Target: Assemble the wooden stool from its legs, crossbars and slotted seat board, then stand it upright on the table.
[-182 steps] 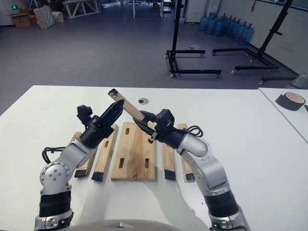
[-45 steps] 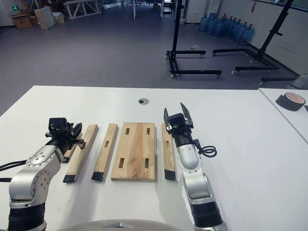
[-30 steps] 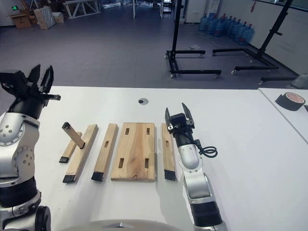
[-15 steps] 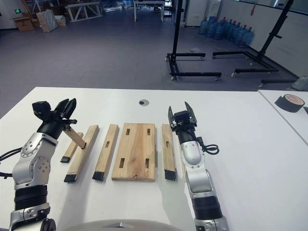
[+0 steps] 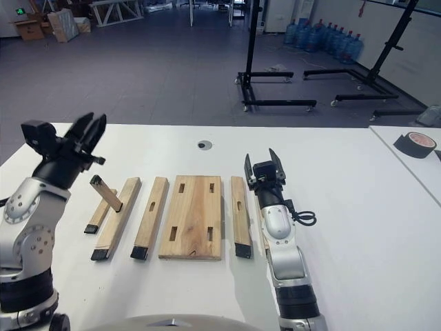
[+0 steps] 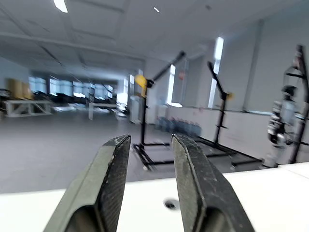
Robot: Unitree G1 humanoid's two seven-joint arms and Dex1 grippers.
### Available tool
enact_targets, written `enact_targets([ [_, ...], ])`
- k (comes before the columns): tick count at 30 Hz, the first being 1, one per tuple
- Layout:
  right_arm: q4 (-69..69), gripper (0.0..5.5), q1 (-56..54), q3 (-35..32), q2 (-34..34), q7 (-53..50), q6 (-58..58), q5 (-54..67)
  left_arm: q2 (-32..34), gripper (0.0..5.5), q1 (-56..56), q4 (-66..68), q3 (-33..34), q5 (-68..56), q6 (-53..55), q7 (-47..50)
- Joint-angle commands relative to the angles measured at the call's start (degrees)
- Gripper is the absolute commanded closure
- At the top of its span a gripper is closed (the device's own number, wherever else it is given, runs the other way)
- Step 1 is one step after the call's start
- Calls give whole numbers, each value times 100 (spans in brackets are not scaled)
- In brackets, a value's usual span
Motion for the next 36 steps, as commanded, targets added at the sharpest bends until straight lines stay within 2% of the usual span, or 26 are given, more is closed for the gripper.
enact_targets([
  [1,-121,251,85,-37,-8,-27,45,-14,-21,396,1503,-440,-261,-99,176,-313],
  [4,-153,251,127,-16,-24,-7,42,-28,-117,368,2332,-261,-381,119,-77,-453],
  [7,-178,251,135,10,-41,22,46,-50,-186,323,2651,-47,-436,299,-106,-366],
  [12,-181,251,126,70,-59,61,97,-75,-174,253,2602,14,-682,737,223,126],
  [16,-193,251,138,80,-51,70,124,-84,-94,199,2319,258,-617,1094,669,586],
  [24,-323,251,195,217,-86,153,215,-183,-104,199,1849,173,-545,866,2433,989],
  [30,-411,251,151,185,-102,152,231,-185,-78,199,1679,70,-606,1018,3250,1232],
  [36,-382,251,90,180,-114,132,215,-198,-101,285,1596,54,-661,1145,3581,1291],
])
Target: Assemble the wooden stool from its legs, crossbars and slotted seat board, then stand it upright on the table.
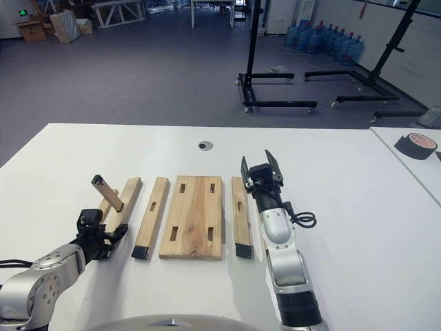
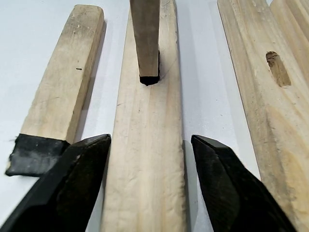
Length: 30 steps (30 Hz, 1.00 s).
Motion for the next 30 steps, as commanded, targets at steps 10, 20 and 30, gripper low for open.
enact_targets([
  [10,28,251,-131,20,-19,0,41,-97,-89,348,-34,83,-36,181,-378,-184],
  [20,-891,251,-526,-691,479,1686,1785,4173,543,349,-1857,948,1302,-2798,-1474,-3346],
  [30,-1461,251,-380,-895,410,1980,3384,9572,1320,349,-1180,619,833,-4839,-329,-5320],
])
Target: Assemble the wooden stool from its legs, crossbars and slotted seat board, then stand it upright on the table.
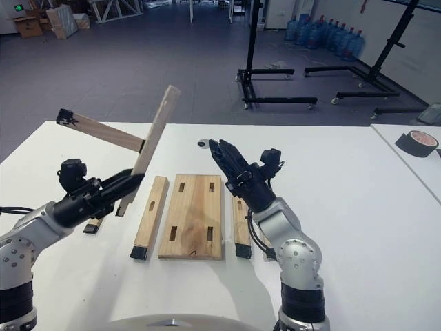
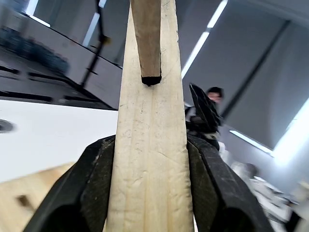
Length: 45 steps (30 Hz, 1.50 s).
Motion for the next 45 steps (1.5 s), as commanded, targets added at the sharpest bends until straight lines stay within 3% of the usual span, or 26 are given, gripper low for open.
enact_targets([
  [1,-323,251,-20,227,13,-196,472,1311,619,349,140,-223,-201,-815,607,-711],
  [12,-598,251,-139,657,-664,-98,830,1574,896,349,515,-177,-576,-536,278,-1136],
  [23,40,251,-583,880,-1132,203,1132,1278,936,349,838,-352,-1071,-12,-121,-1321],
  [29,72,342,-539,833,-1362,625,1382,1412,948,349,856,-393,-1069,-59,-152,-1324],
  [36,40,342,-529,657,-1518,852,1479,1507,947,349,869,-338,-1144,37,-164,-1269],
  [37,13,342,-526,630,-1543,838,1468,1480,945,312,858,-298,-1158,61,-162,-1248],
  [41,-11,343,-564,554,-1570,704,1405,1416,878,252,799,-341,-1229,32,-82,-909],
  [45,207,344,-1057,-109,-1751,515,907,1021,1002,188,977,-157,-993,86,-117,-600],
])
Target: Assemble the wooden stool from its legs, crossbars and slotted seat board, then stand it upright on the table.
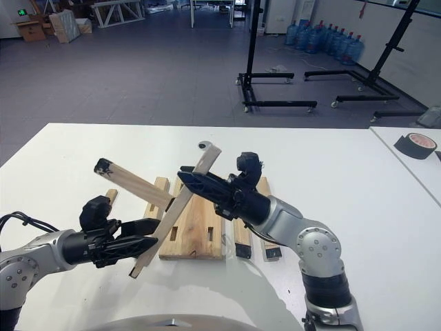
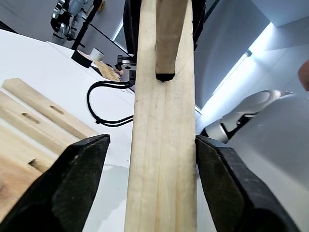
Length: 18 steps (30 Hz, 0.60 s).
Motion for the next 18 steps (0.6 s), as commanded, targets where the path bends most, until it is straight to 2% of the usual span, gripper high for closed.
enact_targets([
  [1,211,344,-640,-646,-427,83,-491,-626,153,177,130,253,251,177,-41,255],
  [5,1309,347,-1586,-679,-861,703,-1356,-2248,126,110,114,603,179,580,-222,346],
  [9,2316,347,-1947,-15,-855,1399,-2872,-4261,88,48,83,643,26,851,-348,299],
  [12,2661,347,-1871,361,-806,1916,-3579,-5065,50,10,90,612,-25,931,-404,321],
  [18,2949,347,-1559,707,-987,2783,-4045,-5764,-27,10,60,698,-168,1291,-722,397],
])
